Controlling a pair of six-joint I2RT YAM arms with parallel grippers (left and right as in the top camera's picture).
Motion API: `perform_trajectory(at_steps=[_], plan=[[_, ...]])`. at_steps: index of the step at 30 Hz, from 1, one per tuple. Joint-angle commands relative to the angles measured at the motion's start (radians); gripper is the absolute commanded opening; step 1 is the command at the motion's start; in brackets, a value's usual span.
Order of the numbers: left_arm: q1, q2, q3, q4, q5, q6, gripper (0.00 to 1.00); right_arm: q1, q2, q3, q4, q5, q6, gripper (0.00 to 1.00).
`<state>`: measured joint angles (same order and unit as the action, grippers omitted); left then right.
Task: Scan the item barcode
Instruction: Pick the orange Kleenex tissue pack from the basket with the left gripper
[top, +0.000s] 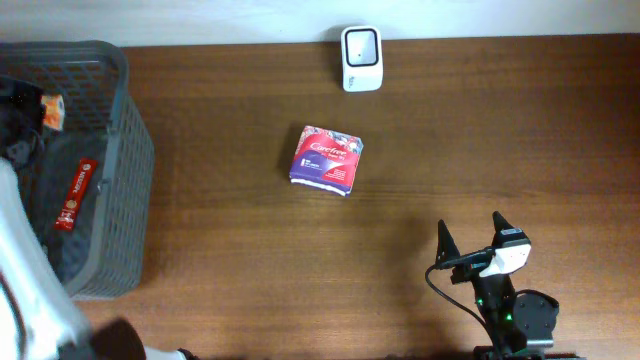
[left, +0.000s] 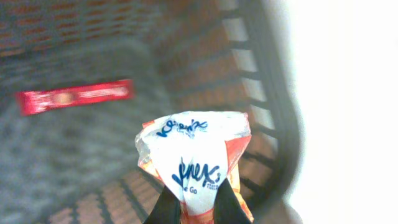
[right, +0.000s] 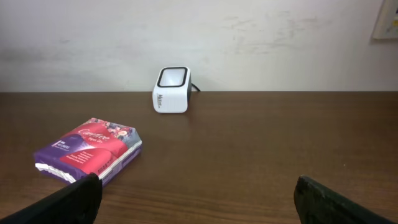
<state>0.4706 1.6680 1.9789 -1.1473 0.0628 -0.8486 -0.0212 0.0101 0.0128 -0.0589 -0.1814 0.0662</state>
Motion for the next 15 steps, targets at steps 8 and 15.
perform_trajectory(at_steps=[8,15], plan=[[-0.893,0.004,-0.07,-0.176,-0.105,0.132,0.01,0.007,-0.007,-0.007,-0.004,0.002,-0.007,0.98],[-1.131,0.452,-0.095,-0.163,-0.054,0.148,0.01,0.007,-0.007,-0.007,-0.004,0.002,-0.007,0.98]])
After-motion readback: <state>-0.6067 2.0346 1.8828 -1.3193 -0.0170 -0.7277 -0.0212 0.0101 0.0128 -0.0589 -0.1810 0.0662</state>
